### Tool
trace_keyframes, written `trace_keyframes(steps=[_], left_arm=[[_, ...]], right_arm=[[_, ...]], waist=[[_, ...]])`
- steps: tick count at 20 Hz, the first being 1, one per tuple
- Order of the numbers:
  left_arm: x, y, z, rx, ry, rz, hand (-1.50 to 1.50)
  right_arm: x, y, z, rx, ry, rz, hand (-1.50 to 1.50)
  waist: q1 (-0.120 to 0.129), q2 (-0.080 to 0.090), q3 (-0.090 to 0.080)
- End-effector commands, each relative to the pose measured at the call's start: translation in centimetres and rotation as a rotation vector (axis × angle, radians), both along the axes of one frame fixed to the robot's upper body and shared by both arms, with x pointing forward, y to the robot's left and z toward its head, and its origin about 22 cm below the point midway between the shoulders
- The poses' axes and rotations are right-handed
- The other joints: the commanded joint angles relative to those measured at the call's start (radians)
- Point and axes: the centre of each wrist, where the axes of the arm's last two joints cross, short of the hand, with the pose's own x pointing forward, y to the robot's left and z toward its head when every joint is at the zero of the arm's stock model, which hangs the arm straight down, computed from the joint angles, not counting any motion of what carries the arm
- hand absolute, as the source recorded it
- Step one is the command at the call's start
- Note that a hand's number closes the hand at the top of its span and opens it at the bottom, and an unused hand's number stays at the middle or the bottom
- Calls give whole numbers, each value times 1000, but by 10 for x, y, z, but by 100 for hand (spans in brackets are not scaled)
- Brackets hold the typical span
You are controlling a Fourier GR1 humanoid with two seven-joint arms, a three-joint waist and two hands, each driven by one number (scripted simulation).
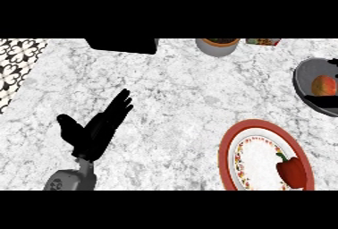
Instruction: Pick the squash from the plate and place it in the pan
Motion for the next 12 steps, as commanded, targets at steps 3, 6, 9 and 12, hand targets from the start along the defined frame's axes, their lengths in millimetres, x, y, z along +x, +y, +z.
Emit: trace_keyframes(steps=[3,6,9,12], left_arm=[[3,-2,3,-9,10,10,0],[-2,-6,-4,3,9,13,0],[0,-1,-6,2,24,25,0],[0,-2,-5,-5,29,30,0]], right_arm=[[11,10,5,222,-143,94,-150],[10,2,13,372,-239,84,-150],[-3,-17,15,474,-230,105,-150],[-13,-26,11,584,-180,127,-150]], waist=[[-17,-4,5],[-27,-7,4],[-36,-3,3],[-33,-5,2]])
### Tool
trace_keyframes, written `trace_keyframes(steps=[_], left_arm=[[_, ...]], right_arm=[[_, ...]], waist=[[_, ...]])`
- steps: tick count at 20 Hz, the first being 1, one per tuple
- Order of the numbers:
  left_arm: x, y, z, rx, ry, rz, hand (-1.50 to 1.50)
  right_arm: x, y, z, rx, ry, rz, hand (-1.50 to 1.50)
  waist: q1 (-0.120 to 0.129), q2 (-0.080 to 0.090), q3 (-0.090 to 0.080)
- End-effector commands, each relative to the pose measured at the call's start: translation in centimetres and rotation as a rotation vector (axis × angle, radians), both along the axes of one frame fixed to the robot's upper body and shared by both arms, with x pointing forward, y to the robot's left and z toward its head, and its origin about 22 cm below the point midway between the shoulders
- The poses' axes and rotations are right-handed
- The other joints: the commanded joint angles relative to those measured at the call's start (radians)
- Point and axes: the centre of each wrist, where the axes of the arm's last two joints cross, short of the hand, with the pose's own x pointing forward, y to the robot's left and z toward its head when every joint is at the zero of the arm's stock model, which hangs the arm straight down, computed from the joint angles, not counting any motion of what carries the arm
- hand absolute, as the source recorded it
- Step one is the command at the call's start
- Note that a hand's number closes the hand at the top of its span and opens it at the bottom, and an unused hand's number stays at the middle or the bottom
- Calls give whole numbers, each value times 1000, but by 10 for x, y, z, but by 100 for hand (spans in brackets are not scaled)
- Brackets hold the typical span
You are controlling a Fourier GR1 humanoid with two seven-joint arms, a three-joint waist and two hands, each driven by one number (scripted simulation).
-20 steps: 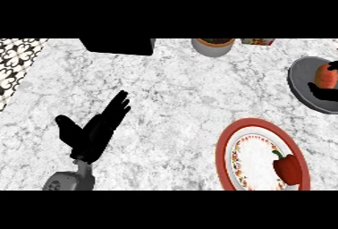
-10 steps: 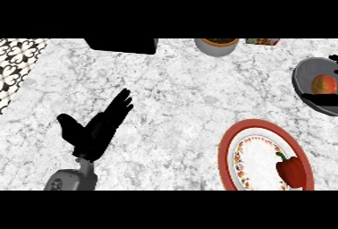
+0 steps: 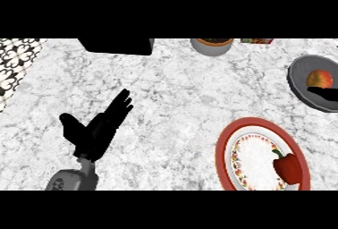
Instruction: Pick the squash from the plate and place it in the pan
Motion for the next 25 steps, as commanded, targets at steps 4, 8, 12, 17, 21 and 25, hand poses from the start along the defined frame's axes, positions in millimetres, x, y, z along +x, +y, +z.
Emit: trace_keyframes(steps=[4,8,12,17,21,25], left_arm=[[-5,3,-3,6,0,15,0],[0,1,-2,-13,1,23,0],[5,16,-1,-1,-12,53,0],[-1,9,-4,2,13,19,0],[0,6,-2,-12,-9,27,0],[3,14,-3,-10,7,34,0]], right_arm=[[-41,-41,-7,141,44,129,-150],[-58,-66,7,171,18,227,-150],[-83,-82,0,198,23,300,-150],[-98,-90,-4,187,32,305,-150],[-103,-95,-1,188,64,335,-150],[-109,-104,9,195,59,348,-150]], waist=[[-7,-2,1],[-25,-6,0],[-31,-5,2],[-28,-8,3],[-27,-12,2],[-34,-15,1]])
